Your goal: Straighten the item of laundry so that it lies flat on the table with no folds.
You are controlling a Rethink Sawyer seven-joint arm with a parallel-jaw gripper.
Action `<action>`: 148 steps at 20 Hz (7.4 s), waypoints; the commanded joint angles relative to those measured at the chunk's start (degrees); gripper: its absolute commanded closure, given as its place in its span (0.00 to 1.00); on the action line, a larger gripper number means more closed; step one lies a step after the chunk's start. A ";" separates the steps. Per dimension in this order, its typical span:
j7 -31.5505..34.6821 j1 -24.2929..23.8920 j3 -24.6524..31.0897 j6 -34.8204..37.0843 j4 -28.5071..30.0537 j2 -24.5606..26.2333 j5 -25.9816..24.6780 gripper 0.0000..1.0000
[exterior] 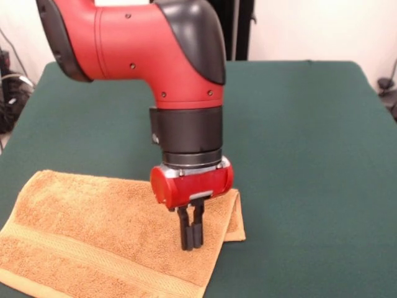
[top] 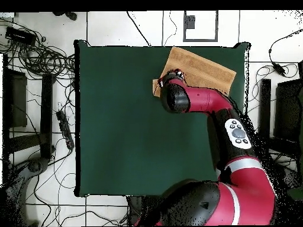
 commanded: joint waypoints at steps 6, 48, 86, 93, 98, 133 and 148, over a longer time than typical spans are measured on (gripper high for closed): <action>9.55 5.28 -1.74 9.98 -1.51 8.07 4.24 1.00; 7.68 1.58 5.18 6.23 5.95 5.36 10.14 1.00; 8.84 -2.76 10.93 5.19 13.56 0.60 11.39 1.00; 6.71 -6.73 16.33 4.12 14.30 3.36 11.37 0.00; 6.14 -8.07 17.96 3.02 14.96 4.18 9.85 0.00; 12.77 8.30 -3.19 40.23 -6.87 12.52 13.59 1.00; 17.17 15.03 -11.56 30.31 -6.30 8.64 12.63 1.00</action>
